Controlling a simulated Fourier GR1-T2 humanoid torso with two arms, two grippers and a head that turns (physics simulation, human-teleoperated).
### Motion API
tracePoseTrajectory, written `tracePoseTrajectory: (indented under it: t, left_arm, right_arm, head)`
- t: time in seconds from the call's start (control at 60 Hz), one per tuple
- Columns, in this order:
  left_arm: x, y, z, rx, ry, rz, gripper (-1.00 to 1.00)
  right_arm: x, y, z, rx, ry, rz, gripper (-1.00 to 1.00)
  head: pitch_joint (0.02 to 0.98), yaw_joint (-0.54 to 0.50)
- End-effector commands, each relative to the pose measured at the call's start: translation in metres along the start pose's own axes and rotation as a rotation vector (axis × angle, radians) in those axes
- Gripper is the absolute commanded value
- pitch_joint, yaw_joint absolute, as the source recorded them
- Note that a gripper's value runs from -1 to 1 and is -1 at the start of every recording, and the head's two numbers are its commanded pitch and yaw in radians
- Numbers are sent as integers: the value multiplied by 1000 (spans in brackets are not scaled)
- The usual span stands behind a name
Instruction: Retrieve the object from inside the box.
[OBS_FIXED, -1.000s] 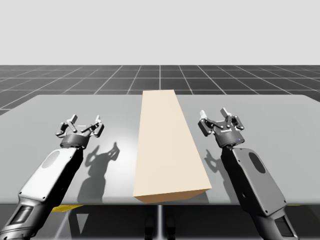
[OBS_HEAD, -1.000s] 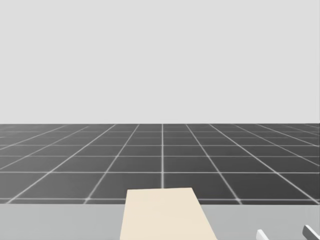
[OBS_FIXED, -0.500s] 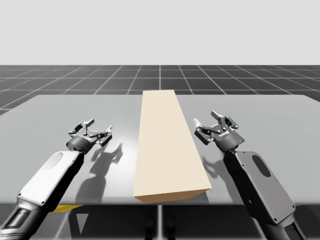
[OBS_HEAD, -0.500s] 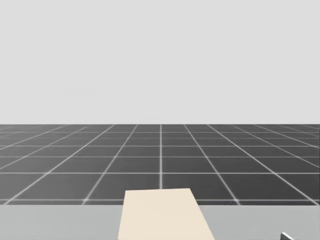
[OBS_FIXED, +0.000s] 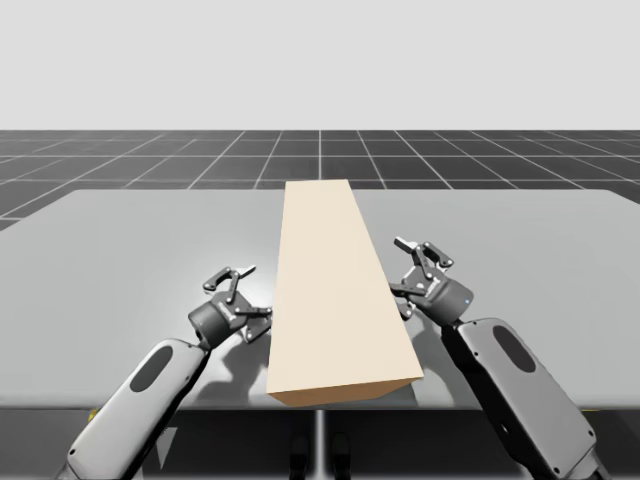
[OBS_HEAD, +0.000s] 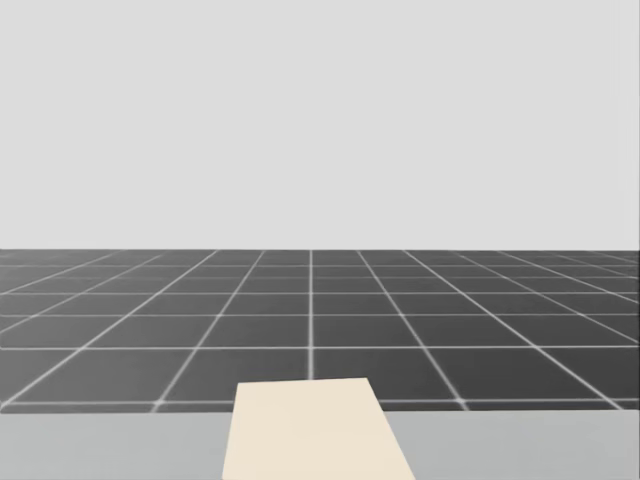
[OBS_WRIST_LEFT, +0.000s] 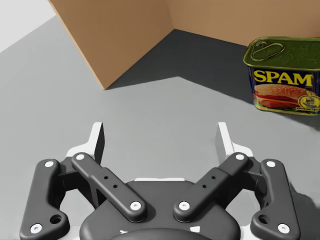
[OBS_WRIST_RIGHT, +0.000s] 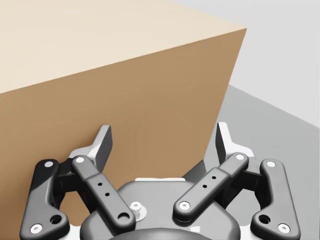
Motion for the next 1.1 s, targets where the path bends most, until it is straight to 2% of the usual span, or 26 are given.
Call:
tracePoseTrajectory:
  t: [0.017, 0.067, 0.15, 0.2, 0.3, 0.45, 0.5, 0.633, 0.733, 0.967, 1.1]
  left_arm:
    - [13, -40, -3, -107, -24, -1, -1000]
    - [16, -49, -5, -134, -28, 0, -1000]
    - [21, -62, -11, -186, -48, 30, -1000]
    - [24, -69, -14, -214, -54, 40, -1000]
    - [28, -74, -17, -238, -58, 58, -1000]
    - [28, -70, -27, -284, -51, 100, -1000]
    - [25, -68, -33, -291, -47, 119, -1000]
    - [19, -60, -52, -279, -21, 108, -1000]
    - [17, -55, -64, -286, -5, 135, -1000]
    - [23, -69, -91, -356, 8, 142, -1000]
    - [19, -67, -107, -381, 15, 196, -1000]
  right_arm:
    - [-2, 39, -12, 141, -50, -18, -1000]
    - [-2, 40, -12, 144, -54, -19, -1000]
    - [-4, 41, -14, 150, -57, -23, -1000]
    - [-5, 42, -14, 152, -56, -13, -1000]
    - [-5, 43, -15, 151, -62, -11, -1000]
    - [-5, 44, -15, 156, -77, -6, -1000]
    - [-5, 46, -16, 170, -83, -16, -1000]
    - [-6, 49, -17, 179, -81, -8, -1000]
    - [-6, 50, -17, 182, -83, -5, -1000]
    - [-5, 50, -16, 181, -90, -6, -1000]
    - [-4, 50, -16, 182, -94, -6, -1000]
  head:
    - [123, -22]
    - [123, -21]
    - [123, -20]
    - [123, -17]
    - [123, -15]
    - [129, -6]
    - [132, -7]
    - [139, -7]
    - [144, -8]
    - [156, -12]
    - [160, -18]
